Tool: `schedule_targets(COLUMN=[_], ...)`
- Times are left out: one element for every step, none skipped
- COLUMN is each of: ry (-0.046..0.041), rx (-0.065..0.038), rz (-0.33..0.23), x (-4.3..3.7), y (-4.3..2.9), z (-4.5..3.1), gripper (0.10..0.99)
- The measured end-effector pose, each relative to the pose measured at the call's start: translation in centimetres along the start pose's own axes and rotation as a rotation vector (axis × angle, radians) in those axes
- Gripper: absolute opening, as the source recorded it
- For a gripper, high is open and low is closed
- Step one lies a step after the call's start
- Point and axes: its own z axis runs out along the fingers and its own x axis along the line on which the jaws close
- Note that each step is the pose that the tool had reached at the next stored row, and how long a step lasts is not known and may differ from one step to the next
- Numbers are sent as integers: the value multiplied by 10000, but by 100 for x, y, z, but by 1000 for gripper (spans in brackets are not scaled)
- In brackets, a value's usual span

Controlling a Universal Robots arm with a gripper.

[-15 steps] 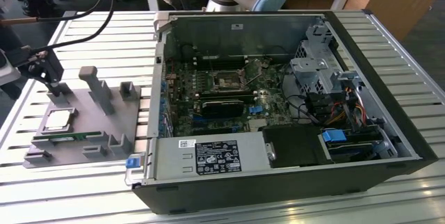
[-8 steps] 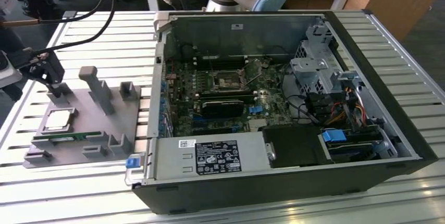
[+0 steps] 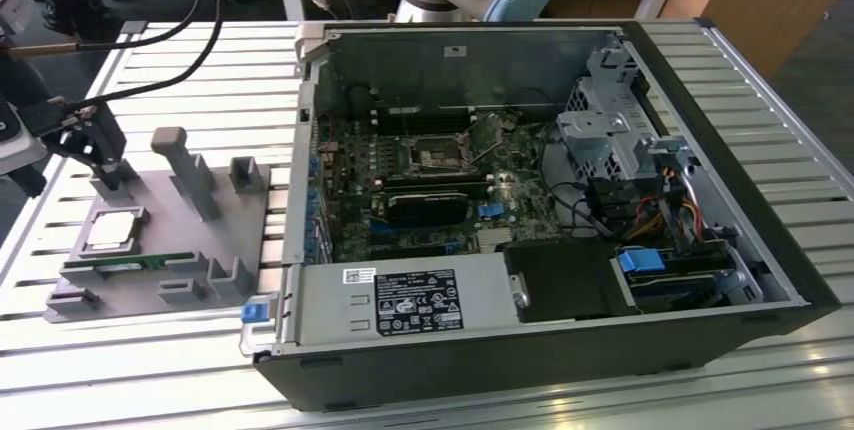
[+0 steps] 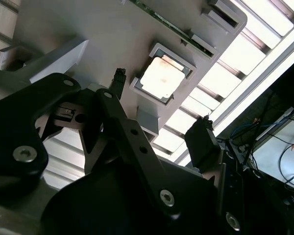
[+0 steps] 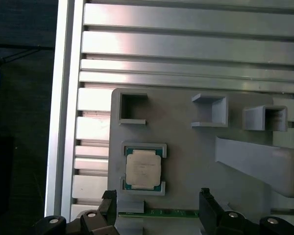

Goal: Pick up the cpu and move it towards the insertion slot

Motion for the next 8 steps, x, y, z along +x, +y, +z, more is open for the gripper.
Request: schedule_targets(ry=[0,0,0,0,0,1,0,0], rx=[0,0,0,0,0,0,0,0], rz=[0,0,0,0,0,0,1,0], x=[0,0,0,0,0,0,0,0], y=[0,0,-1,-1,-1,-2,-2,-3], z=[7,14,21,28,33,40,50,61], gripper=[761,761,761,761,761,761,761,761])
